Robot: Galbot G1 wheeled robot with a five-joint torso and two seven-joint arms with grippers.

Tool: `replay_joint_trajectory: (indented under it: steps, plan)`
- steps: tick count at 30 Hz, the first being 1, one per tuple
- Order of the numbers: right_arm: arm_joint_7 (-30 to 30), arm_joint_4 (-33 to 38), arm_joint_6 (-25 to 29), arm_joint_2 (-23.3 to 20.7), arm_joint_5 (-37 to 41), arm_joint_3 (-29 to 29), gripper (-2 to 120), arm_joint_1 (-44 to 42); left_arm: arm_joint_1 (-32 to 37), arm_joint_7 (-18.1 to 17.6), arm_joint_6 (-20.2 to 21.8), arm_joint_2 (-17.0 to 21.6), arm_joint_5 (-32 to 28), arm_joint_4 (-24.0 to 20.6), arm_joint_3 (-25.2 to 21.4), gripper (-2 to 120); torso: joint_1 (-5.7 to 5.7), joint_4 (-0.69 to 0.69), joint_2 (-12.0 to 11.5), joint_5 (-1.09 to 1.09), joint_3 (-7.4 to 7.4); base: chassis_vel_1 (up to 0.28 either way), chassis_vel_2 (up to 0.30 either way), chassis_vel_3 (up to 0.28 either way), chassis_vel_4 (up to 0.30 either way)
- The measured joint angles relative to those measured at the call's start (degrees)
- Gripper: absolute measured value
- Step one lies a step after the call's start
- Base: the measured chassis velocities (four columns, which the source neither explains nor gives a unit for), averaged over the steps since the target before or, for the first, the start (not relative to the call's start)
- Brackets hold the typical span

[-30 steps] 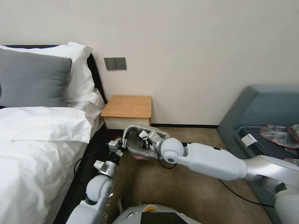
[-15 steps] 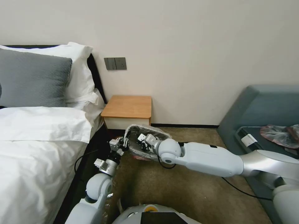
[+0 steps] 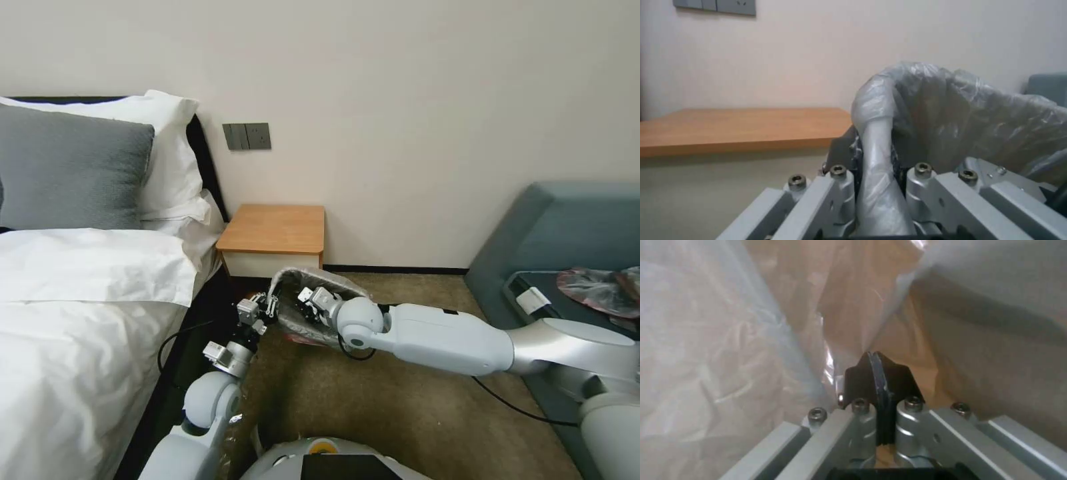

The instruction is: Pick up the garbage bag from the table and place it over the trash can.

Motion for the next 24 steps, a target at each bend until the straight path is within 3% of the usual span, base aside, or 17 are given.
replay_joint_trajectory:
  steps: [9, 14, 21, 24]
  plan:
    - [1.1, 0.6, 0.0, -0.7, 1.1, -0.2, 0, -0.2, 0.0, 0.0, -0.2, -0.2, -0.1, 0.8, 0.0, 8, 0.0, -0.01, 0.0, 0.01, 0.0, 0.0, 0.0, 0.0, 0.0]
    - [3.5, 3.3, 0.1, -1.0, 4.4, 1.6, 0, -0.1, 0.0, -0.6, -0.2, -0.5, -1.9, 3.4, 0.2, 8, 0.0, 0.0, 0.0, 0.0, 0.0, 0.0, 0.0, 0.0, 0.0]
    - [10.7, 5.8, 0.1, -0.4, 16.5, 5.9, 0, -1.1, -0.2, -1.0, -0.5, -0.8, -2.4, 5.6, 0.4, 8, 0.0, 0.0, 0.0, 0.0, 0.0, 0.0, 0.0, 0.0, 0.0]
    - [11.9, 6.6, 0.3, -0.5, 18.2, 7.8, 0, -2.1, -0.1, -1.5, -0.5, -1.0, -2.9, 6.3, 0.4, 8, 0.0, 0.0, 0.0, 0.01, 0.0, 0.0, 0.0, 0.0, 0.0]
